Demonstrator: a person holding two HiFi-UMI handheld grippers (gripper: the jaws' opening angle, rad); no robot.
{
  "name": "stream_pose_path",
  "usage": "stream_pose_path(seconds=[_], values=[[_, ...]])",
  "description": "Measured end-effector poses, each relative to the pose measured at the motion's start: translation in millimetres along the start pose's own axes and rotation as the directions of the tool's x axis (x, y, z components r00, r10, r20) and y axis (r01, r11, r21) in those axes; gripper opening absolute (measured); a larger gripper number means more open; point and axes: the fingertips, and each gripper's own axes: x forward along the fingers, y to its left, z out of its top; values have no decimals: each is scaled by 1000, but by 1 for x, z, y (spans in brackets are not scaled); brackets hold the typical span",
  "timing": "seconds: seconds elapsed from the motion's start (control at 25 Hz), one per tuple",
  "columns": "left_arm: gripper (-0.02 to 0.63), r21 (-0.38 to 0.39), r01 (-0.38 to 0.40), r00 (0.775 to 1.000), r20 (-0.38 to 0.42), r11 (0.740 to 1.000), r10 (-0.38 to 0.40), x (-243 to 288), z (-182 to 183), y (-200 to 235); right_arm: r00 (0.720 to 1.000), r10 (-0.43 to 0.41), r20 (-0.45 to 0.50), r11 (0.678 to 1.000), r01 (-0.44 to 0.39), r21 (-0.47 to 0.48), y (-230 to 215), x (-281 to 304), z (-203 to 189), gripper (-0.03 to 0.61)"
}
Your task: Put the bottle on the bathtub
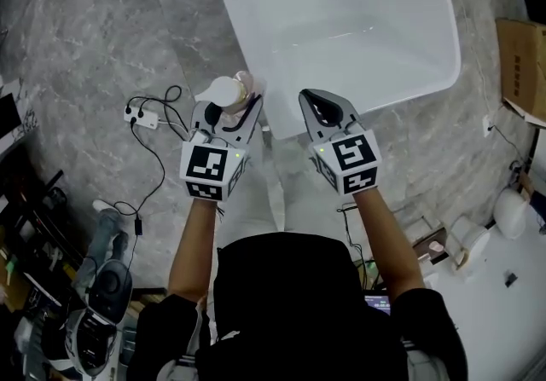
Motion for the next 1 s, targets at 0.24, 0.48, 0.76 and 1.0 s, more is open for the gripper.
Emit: stream_pose_path(seconds=[0.24,0.48,0.76,1.0], values=[[230,13,4,1000,-17,1000,-3,21,-19,8,1000,9,-21,1000,-9,11,3,18,-16,23],[230,18,8,1000,-24,1000,-8,39,-24,19,999,16,-32,1000,-16,18,2,32,-23,23],[230,21,-5,1000,-2,1000,5,61,-20,38,999,21,-41,1000,-20,13,-3,48,-27,23],[230,73,-16,1000,4,997,16,76,-21,46,998,26,-54,1000,-26,0,-9,56,-28,23]])
